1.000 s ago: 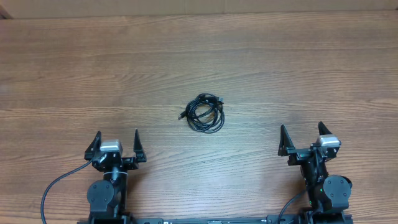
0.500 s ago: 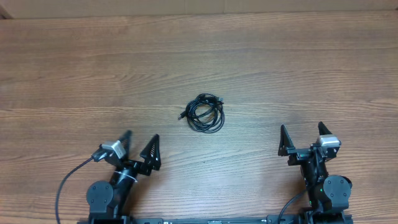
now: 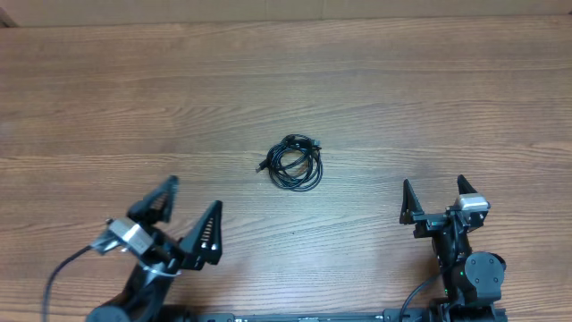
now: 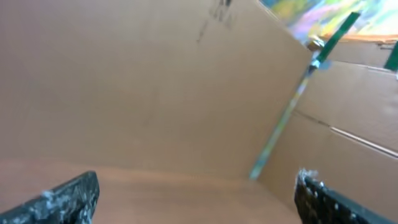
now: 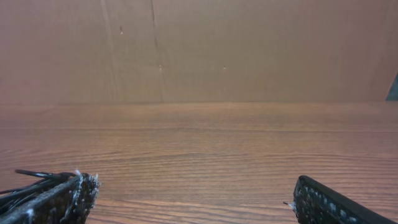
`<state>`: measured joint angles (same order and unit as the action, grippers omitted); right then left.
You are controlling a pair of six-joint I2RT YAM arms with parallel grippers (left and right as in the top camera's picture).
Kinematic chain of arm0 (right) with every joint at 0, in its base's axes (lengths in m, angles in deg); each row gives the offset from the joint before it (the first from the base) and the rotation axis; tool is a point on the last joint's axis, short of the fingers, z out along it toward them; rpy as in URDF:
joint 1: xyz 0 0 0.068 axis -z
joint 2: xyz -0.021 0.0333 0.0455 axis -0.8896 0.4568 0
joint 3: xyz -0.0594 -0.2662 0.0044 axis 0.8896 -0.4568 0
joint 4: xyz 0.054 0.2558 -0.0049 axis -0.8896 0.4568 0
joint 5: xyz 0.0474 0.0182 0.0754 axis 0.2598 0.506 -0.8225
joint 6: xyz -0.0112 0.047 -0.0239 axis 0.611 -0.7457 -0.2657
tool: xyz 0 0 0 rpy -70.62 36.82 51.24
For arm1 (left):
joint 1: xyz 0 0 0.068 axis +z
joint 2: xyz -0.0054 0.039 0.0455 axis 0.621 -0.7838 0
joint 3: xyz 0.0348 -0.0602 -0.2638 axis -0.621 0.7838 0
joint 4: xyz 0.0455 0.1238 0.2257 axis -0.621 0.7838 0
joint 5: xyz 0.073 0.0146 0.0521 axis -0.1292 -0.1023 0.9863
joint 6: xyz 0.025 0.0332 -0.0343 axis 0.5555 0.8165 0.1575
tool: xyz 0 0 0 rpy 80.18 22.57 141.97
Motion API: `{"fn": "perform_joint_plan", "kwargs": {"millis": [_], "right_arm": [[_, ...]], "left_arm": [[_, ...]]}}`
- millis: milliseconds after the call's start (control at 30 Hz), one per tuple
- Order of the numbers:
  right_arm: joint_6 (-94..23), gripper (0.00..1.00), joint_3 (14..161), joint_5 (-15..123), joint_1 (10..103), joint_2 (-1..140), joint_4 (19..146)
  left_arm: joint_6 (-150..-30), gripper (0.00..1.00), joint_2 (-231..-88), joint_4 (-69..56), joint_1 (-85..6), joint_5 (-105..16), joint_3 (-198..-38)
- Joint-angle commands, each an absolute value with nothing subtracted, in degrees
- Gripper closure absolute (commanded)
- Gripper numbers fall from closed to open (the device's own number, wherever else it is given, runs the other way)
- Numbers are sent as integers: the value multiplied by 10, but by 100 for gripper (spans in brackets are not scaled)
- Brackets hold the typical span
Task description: Untangle cables
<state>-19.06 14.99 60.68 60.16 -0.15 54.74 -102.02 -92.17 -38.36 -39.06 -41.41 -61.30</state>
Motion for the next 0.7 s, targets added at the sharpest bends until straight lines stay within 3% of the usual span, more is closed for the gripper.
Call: {"fn": "perform_joint_plan", "kwargs": {"millis": [0,100,133,300,433,667], "right_arm": [[-192,0,144,610,603,-8,543],[-192,0,144,610,603,-8,543],[-192,0,144,610,603,-8,543],[-192,0,144,610,603,-8,543],[-192,0,144,610,603,-8,543],[-192,0,144,609,603,-8,527]], "left_arm": [[-934,0,-1017,-238,-387,-412,-748],[-881,0,-1138,-78,-387,-458,-874],[-844,0,-1224,33,-388,-457,-961],[-819,0,-1426,281,-388,-482,-1149],[-819,0,-1537,361,-388,-599,-1184],[-819,1,-1618,445,-388,-509,-1184]]}}
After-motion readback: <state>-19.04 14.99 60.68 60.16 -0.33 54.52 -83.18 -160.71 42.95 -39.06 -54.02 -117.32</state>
